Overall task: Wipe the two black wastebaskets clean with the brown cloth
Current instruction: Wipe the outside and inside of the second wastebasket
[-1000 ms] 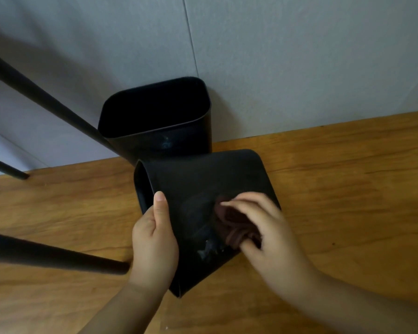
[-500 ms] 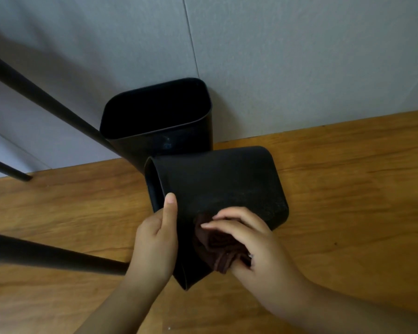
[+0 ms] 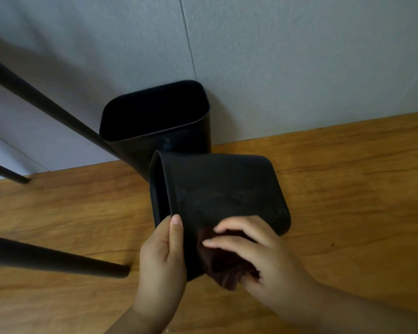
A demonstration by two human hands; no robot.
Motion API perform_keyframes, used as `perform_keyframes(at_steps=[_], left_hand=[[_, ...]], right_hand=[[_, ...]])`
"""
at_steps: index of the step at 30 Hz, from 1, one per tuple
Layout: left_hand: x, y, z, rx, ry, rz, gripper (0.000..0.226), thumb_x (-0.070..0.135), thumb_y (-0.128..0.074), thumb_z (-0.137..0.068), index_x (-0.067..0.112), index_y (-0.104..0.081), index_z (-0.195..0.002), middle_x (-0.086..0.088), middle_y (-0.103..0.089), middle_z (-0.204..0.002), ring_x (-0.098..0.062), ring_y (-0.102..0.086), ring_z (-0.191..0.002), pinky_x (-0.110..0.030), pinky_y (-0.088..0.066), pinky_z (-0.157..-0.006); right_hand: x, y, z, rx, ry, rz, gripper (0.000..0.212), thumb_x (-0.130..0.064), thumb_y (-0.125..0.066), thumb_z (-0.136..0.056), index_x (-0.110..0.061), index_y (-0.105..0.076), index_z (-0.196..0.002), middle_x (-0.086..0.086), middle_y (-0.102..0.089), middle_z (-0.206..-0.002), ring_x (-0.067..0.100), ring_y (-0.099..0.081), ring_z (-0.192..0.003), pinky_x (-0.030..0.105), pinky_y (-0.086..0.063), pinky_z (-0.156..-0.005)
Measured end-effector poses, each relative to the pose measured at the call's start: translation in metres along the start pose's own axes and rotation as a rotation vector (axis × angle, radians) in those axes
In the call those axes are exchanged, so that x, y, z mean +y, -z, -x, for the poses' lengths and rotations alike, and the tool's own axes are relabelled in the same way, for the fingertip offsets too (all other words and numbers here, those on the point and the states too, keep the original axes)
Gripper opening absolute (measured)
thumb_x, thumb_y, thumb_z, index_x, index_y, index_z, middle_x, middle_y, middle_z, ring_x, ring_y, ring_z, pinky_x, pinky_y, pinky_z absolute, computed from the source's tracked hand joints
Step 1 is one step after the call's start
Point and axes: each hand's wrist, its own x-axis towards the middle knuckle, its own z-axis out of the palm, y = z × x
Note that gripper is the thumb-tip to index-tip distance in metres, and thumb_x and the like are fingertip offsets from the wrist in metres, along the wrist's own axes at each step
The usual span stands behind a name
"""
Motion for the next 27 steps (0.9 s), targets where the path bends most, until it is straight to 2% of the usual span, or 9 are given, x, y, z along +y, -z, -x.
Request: perform_keyframes(at_steps=[2,6,11,13,15,19,22,24,27], left_hand=[[-0.001,0.002,0.002,-0.005,0.059,-0.022,0.049,0.047,-0.033,-0.09,0.009,-0.062,-0.077,-0.011,-0.06,-0.07,-0.021,-0.057,-0.064,-0.032,-0.047,-0.06],[0.005,-0.002,0.0,0.003,0.111,-0.055,0.044,0.038,-0.032,-0.099,0.009,-0.061,-0.083,-0.015,-0.062,-0.078,-0.023,-0.059,-0.07,-0.032,-0.049,-0.063],[0.011,-0.004,-0.006,0.053,0.065,-0.114,0.046,0.035,-0.032,-0.1,0.004,-0.056,-0.076,-0.016,-0.058,-0.067,-0.024,-0.054,-0.06,-0.043,-0.046,-0.058],[0.009,-0.003,-0.007,0.074,0.08,-0.118,0.046,0.035,-0.033,-0.1,0.004,-0.054,-0.074,-0.013,-0.055,-0.064,-0.025,-0.052,-0.058,-0.041,-0.043,-0.056],[0.008,-0.001,-0.007,0.071,0.132,-0.103,0.046,0.035,-0.032,-0.101,0.004,-0.057,-0.078,-0.015,-0.058,-0.071,-0.027,-0.056,-0.065,-0.041,-0.046,-0.06],[0.015,-0.002,-0.005,0.049,0.218,-0.078,0.046,0.034,-0.031,-0.102,-0.001,-0.059,-0.09,-0.025,-0.061,-0.088,-0.038,-0.059,-0.083,-0.048,-0.051,-0.075],[0.018,-0.004,-0.006,0.051,0.181,-0.066,0.048,0.034,-0.032,-0.102,-0.003,-0.057,-0.086,-0.025,-0.058,-0.081,-0.035,-0.057,-0.074,-0.044,-0.05,-0.066],[0.016,-0.004,-0.007,0.063,0.144,-0.067,0.047,0.035,-0.033,-0.101,-0.001,-0.054,-0.077,-0.017,-0.053,-0.068,-0.023,-0.05,-0.06,-0.035,-0.043,-0.057],[0.012,0.0,-0.007,0.06,0.147,-0.082,0.047,0.035,-0.033,-0.101,0.001,-0.055,-0.077,-0.02,-0.055,-0.07,-0.024,-0.051,-0.061,-0.044,-0.045,-0.059]], right_hand=[[0.014,0.003,0.006,0.091,-0.145,-0.045,0.062,-0.005,-0.07,-0.078,-0.038,-0.056,-0.128,-0.022,-0.044,-0.13,0.005,-0.044,-0.124,0.027,-0.04,-0.103],[0.018,0.004,-0.003,0.267,-0.389,-0.058,0.051,-0.011,-0.069,-0.084,-0.031,-0.056,-0.13,-0.019,-0.044,-0.125,0.006,-0.046,-0.12,0.035,-0.045,-0.102],[-0.029,-0.005,-0.011,0.042,-0.106,-0.039,0.063,-0.014,-0.069,-0.078,-0.042,-0.05,-0.131,-0.021,-0.038,-0.132,0.004,-0.039,-0.124,0.022,-0.039,-0.102],[-0.021,-0.003,-0.007,-0.016,-0.031,0.006,0.062,-0.016,-0.069,-0.077,-0.041,-0.05,-0.131,-0.02,-0.04,-0.133,0.004,-0.04,-0.123,0.017,-0.037,-0.1],[0.0,0.002,-0.001,0.022,-0.089,0.022,0.059,-0.016,-0.067,-0.078,-0.039,-0.053,-0.13,-0.021,-0.042,-0.131,0.004,-0.041,-0.123,0.018,-0.036,-0.102],[0.021,0.007,-0.001,0.21,-0.361,0.003,0.053,-0.01,-0.071,-0.082,-0.031,-0.056,-0.128,-0.019,-0.044,-0.126,0.006,-0.046,-0.119,0.034,-0.044,-0.101],[-0.004,-0.001,-0.01,0.146,-0.248,-0.043,0.057,-0.011,-0.07,-0.08,-0.037,-0.054,-0.129,-0.022,-0.042,-0.128,0.006,-0.045,-0.121,0.029,-0.042,-0.102],[-0.019,-0.002,-0.012,0.026,-0.104,-0.062,0.059,-0.013,-0.069,-0.079,-0.04,-0.054,-0.129,-0.023,-0.04,-0.131,0.006,-0.042,-0.124,0.021,-0.038,-0.101],[-0.011,0.001,-0.005,-0.084,-0.013,-0.073,0.061,-0.009,-0.071,-0.079,-0.041,-0.055,-0.128,-0.026,-0.04,-0.133,0.005,-0.04,-0.127,0.019,-0.036,-0.102]])
